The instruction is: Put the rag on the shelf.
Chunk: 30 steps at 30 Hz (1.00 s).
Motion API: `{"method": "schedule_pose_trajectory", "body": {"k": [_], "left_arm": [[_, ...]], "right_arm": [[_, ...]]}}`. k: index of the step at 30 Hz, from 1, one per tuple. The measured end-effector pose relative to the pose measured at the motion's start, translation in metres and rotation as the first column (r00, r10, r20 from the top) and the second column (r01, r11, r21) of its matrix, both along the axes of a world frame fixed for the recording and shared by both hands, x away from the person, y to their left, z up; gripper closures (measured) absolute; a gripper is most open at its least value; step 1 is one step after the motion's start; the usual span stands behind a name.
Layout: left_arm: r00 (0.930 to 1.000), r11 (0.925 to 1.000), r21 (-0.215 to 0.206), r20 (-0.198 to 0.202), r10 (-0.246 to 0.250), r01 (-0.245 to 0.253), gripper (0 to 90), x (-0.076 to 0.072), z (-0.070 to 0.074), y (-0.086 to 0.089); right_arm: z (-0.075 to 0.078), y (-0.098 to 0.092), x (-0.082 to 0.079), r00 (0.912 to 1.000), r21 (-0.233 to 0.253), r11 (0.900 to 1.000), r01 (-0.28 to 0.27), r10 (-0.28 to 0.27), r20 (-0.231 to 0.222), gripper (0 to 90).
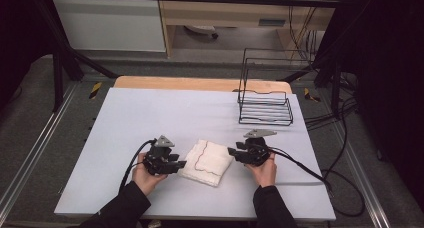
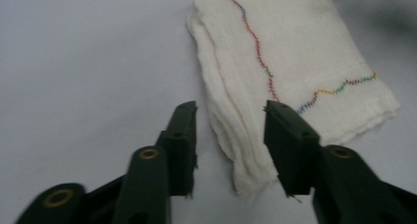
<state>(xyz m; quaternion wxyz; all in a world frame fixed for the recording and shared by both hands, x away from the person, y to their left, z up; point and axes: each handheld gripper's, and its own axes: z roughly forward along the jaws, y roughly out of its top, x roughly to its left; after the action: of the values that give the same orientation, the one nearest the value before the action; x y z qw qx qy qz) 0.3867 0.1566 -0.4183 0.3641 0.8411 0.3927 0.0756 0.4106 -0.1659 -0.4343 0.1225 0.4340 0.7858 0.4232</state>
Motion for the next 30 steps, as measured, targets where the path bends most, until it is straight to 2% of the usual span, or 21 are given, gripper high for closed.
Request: {"method": "schedule_pose_trajectory", "body": {"k": [2,3,5,6,7,9,12,17,18,20,25,30], "left_arm": [[0.9996,0.9998,-0.016,0.026,0.013,-0.013,43.8,0.006,0.004,0.0],[0.9995,0.9997,-0.02,0.027,0.017,-0.016,43.8,0.01,0.005,-0.001],[0.999,0.9998,-0.01,0.04,0.019,-0.019,35.6,0.018,0.006,-0.004],[0.999,0.9998,-0.007,0.04,0.019,-0.019,35.6,0.022,0.006,-0.008],[0.9987,0.9997,-0.002,0.045,0.025,-0.025,31.7,0.026,0.006,-0.011],[0.9985,0.9996,-0.008,0.049,0.026,-0.025,30.5,0.033,0.006,-0.017],[0.9981,0.9996,-0.006,0.055,0.028,-0.028,23.9,0.042,0.005,-0.028],[0.998,0.9994,0.019,0.056,0.029,-0.03,17.0,0.056,0.0,-0.044],[0.9979,0.9991,0.032,0.06,0.026,-0.028,17.1,0.058,-0.001,-0.047],[0.9982,0.999,0.03,0.049,0.033,-0.034,19.2,0.062,-0.003,-0.051],[0.9987,0.998,0.04,0.016,0.048,-0.048,35.6,0.071,-0.008,-0.057],[0.9985,0.9977,0.046,-0.019,0.051,-0.05,45.4,0.077,-0.016,-0.06]], "right_arm": [[0.003,-0.009,-0.003,0.9993,0.005,1.0,0.011,-0.011,0.035,32.2],[0.003,-0.009,-0.003,0.9993,0.005,1.0,0.011,-0.011,0.035,32.2],[0.004,-0.019,-0.006,0.9991,0.041,0.999,0.009,-0.011,0.041,19.5],[0.004,-0.019,-0.006,0.9991,0.041,0.999,0.009,-0.011,0.041,19.5],[0.004,-0.025,-0.008,0.9985,0.049,0.999,-0.003,0.0,0.054,14.3],[0.004,-0.028,-0.009,0.9987,0.049,0.999,-0.006,0.003,0.05,11.6],[0.003,-0.035,-0.014,0.9989,0.05,0.999,-0.016,0.014,0.045,6.9],[-0.001,-0.043,-0.021,0.9993,0.066,0.997,-0.028,0.026,0.028,3.4],[-0.002,-0.044,-0.022,0.9993,0.064,0.998,-0.027,0.026,0.027,3.3],[-0.003,-0.045,-0.023,0.9995,0.057,0.998,-0.024,0.023,0.02,3.2],[-0.003,-0.044,-0.024,0.9996,0.056,0.998,-0.023,0.022,0.019,3.4],[-0.003,-0.044,-0.024,0.9995,0.055,0.998,-0.024,0.023,0.02,3.5]]}}
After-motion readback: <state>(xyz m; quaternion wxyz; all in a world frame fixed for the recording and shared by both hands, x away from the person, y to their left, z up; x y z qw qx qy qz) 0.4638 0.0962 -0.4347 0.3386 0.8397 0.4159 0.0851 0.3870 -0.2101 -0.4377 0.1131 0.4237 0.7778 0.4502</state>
